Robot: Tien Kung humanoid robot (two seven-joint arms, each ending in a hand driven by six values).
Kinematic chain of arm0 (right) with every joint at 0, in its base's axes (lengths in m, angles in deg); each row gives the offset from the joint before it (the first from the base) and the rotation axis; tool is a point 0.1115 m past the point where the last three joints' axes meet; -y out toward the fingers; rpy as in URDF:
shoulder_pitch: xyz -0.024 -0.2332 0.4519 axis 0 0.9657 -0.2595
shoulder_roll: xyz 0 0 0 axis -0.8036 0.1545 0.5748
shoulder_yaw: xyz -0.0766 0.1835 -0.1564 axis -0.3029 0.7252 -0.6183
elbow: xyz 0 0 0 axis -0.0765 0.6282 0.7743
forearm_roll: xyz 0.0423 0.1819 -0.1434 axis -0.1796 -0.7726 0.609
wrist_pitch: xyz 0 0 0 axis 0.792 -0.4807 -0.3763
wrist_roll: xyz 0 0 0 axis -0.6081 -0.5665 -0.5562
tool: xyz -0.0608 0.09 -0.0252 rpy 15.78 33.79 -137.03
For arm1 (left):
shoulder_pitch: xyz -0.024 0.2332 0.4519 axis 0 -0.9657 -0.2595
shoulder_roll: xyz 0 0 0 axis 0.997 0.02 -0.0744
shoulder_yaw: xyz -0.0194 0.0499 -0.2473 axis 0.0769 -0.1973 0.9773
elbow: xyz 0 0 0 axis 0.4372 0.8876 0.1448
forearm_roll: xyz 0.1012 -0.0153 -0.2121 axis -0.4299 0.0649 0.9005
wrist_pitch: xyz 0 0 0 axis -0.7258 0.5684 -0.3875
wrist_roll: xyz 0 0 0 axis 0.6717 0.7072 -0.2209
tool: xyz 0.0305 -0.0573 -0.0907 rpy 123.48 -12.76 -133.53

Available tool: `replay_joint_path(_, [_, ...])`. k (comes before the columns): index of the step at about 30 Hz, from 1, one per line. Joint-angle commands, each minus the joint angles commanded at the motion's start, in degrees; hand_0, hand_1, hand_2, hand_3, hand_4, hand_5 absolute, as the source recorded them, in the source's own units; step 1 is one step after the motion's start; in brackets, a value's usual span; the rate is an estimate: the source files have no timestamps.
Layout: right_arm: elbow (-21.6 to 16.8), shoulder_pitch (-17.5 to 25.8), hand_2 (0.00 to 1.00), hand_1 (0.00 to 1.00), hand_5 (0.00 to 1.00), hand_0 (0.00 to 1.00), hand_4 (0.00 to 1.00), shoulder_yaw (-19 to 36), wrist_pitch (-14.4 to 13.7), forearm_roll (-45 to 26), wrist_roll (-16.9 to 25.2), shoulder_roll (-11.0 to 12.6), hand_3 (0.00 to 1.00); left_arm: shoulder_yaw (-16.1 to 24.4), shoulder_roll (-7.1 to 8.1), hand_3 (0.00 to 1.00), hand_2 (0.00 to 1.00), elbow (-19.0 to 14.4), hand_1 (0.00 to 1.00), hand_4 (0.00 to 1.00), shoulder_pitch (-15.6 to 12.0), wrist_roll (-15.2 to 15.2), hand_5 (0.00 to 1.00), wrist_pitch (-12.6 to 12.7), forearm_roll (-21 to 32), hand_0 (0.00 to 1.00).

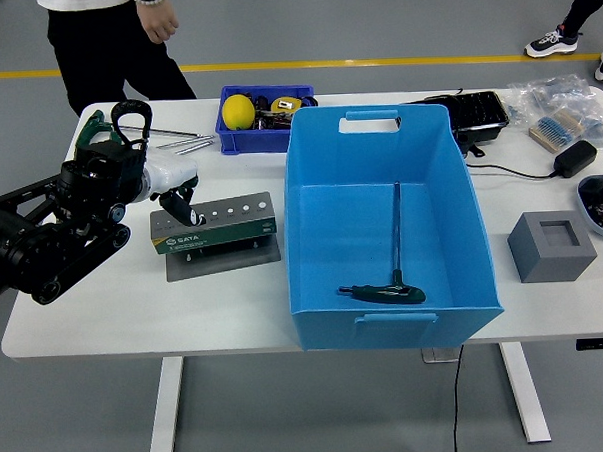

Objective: Lift tool from toolbox,place it in box,lift tool from toolbox,place it in box

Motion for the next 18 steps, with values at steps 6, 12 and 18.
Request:
replay_joint_path(6, [0.01, -0.01, 0.735, 0.693, 0.708, 0.720, 0.786, 0.12, -0.03, 0.16, -0.06, -0.03, 0.552, 0.08, 0.02, 0.136, 0.120, -0.09, 0.087, 0.788, 0.01, 1.37, 0.415, 1.66, -0.63, 0.156])
replay_joint_path(12, [0.01, 0.02, 0.735, 0.694, 0.708, 0.720, 0.786, 0.16, -0.02, 0.19, -0.09, -0.03, 0.552, 0.63, 0.11, 0.124, 0.103, -0.14, 0.073, 0.777, 0.06, 2.25, 0.380, 2.77, -1.04, 0.145])
replay_joint_path(18, [0.01, 0.03, 0.735, 0.693, 0.709, 0.720, 0.787, 0.08, 0.01, 0.14, -0.07, -0.01, 0.552, 0.96, 0.11, 0.115, 0.088, -0.25, 0.062, 0.756, 0.11, 3.13, 0.369, 4.25, -1.59, 0.124])
